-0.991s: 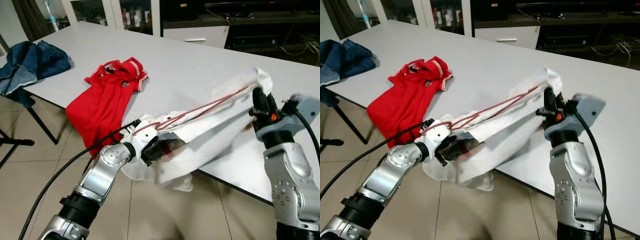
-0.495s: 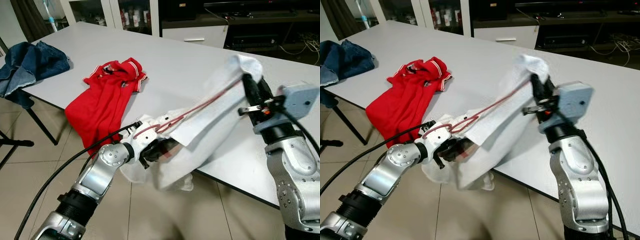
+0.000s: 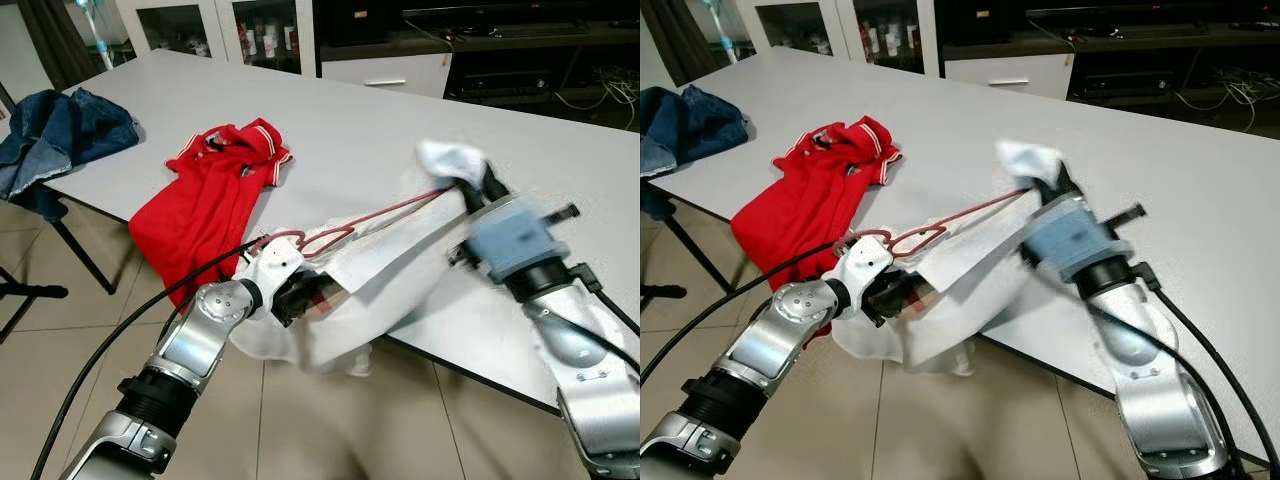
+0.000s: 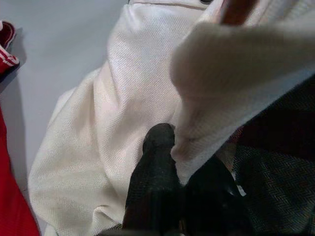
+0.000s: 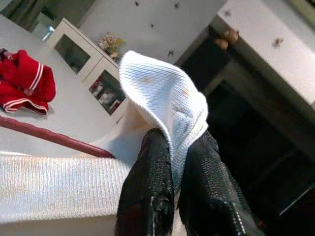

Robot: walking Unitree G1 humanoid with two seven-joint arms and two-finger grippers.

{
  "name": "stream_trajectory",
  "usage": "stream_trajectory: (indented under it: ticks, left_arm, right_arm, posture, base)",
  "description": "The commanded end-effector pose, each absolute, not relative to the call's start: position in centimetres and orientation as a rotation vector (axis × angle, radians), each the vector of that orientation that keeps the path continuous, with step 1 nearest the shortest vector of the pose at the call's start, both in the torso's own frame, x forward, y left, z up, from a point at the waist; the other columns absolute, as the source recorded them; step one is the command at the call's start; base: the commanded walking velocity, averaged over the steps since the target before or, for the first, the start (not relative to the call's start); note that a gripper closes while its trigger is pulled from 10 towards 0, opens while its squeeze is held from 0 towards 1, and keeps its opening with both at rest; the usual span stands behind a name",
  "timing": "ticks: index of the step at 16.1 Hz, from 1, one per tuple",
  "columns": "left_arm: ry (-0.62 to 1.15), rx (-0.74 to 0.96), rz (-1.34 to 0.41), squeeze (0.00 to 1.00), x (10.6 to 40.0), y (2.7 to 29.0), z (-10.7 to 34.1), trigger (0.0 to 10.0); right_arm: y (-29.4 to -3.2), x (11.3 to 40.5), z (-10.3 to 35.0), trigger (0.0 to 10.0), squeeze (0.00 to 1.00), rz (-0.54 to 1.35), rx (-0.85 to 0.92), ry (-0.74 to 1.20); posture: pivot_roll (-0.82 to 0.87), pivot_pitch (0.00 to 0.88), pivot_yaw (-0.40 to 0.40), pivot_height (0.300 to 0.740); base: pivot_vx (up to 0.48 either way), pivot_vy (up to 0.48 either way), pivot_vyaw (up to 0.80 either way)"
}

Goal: Hang hanger

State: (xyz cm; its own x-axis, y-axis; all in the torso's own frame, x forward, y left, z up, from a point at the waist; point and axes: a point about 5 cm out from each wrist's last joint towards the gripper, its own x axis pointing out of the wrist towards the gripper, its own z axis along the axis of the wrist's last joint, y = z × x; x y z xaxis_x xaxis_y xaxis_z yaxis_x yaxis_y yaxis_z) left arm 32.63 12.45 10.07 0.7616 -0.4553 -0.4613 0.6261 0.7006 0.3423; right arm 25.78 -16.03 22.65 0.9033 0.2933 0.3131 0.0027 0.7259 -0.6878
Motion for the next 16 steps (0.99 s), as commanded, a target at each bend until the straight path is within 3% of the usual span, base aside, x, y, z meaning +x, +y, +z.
stream_trajectory:
  ticks: [1, 3, 7, 10, 16]
  left_arm:
    - [0.723, 0.553, -0.521, 0.0, 30.0, 16.6, 4.0, 10.0]
    - [0.613, 0.629, -0.622, 0.0, 31.3, 14.0, 5.8, 10.0]
    - [0.405, 0.681, -0.746, 0.0, 32.4, 10.6, 9.6, 10.0]
    - [0.286, 0.641, -0.766, 0.0, 32.7, 8.3, 12.1, 10.0]
    - [0.178, 0.512, -0.73, 0.0, 33.8, 5.1, 15.2, 10.0]
  right_arm:
    - [-15.7, 25.0, 25.3, 10.0, 0.0, 0.109, -0.844, -0.581]
    - [-14.1, 25.4, 24.0, 10.0, 0.0, 0.219, -0.975, -0.541]
    - [-13.2, 25.9, 20.1, 10.0, 0.0, 0.338, -1.056, -0.38]
    - [-13.0, 26.5, 18.6, 9.9, 0.0, 0.345, -0.947, -0.255]
    - [-8.8, 27.1, 18.3, 10.0, 0.0, 0.531, -0.629, -0.21]
  posture:
    - [-0.05, 0.088, 0.086, 0.74]
    - [-0.06, 0.084, 0.085, 0.74]
    - [-0.06, 0.078, 0.088, 0.74]
    - [-0.06, 0.074, 0.09, 0.74]
    - [-0.02, 0.058, 0.073, 0.74]
  base:
    - [0.0, 0.0, 0.0]
    - [0.0, 0.0, 0.0]
    - [0.0, 0.0, 0.0]
    - [0.0, 0.0, 0.0]
    - [0.0, 0.0, 0.0]
